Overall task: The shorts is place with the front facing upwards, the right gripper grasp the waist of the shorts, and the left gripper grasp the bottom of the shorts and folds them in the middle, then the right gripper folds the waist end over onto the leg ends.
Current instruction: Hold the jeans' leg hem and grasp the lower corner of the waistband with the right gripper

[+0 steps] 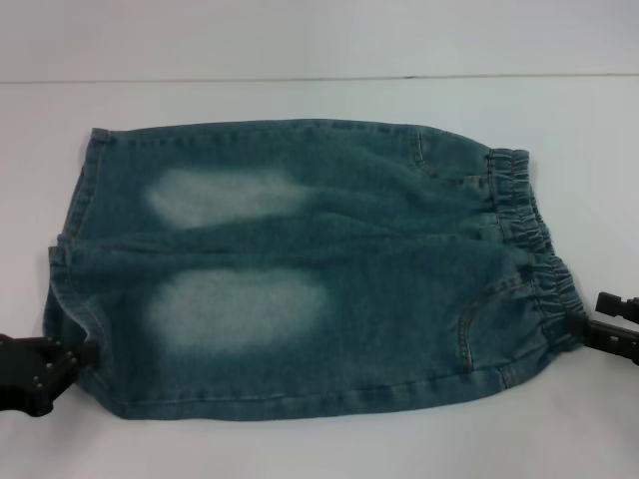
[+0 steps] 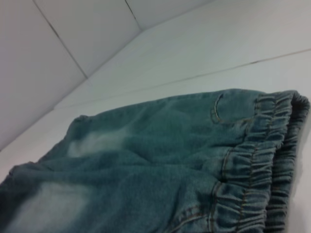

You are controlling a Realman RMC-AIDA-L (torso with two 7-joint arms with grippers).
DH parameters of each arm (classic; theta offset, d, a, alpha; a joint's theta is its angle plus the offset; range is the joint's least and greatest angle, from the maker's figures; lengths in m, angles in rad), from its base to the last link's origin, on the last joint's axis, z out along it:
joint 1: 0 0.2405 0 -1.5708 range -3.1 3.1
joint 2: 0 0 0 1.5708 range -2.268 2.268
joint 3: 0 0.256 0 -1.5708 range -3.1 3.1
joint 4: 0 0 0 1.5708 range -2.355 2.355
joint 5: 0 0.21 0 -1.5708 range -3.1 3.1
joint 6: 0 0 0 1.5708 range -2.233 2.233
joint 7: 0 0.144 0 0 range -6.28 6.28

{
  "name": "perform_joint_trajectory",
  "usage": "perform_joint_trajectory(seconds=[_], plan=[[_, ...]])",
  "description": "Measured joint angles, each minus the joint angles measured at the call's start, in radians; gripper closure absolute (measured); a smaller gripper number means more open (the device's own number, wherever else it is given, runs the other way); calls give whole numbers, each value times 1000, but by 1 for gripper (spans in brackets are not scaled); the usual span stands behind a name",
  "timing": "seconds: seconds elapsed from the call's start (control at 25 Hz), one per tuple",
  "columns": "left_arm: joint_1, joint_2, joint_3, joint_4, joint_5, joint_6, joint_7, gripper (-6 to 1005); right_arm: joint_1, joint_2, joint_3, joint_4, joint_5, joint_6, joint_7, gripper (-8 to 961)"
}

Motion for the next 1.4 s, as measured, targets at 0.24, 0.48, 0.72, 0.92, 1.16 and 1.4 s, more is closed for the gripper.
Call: perform_joint_trajectory(seconds=[0.24, 0.48, 0.72, 0.92, 1.16, 1.4], plan=[[-4, 0, 0, 0, 0, 2, 1, 960, 19, 4, -45, 10, 0, 27, 1, 42], [-5, 0, 0, -1, -1, 5, 1, 960, 37, 3, -76, 32, -7, 23, 5, 42], [-5, 1, 0, -13, -2, 3, 2, 960, 31, -5, -44, 36, -3, -20, 5, 61], [-7, 2, 0, -14, -2, 4, 3, 960, 26, -17, -15, 37, -3, -59, 1, 113], [-8, 2, 0, -14, -3, 8, 13, 960, 24, -21, -12, 37, -4, -52, -2, 250], [1, 1, 0, -13, -5, 10, 14, 960, 25, -19, -19, 37, -9, -52, -3, 280]])
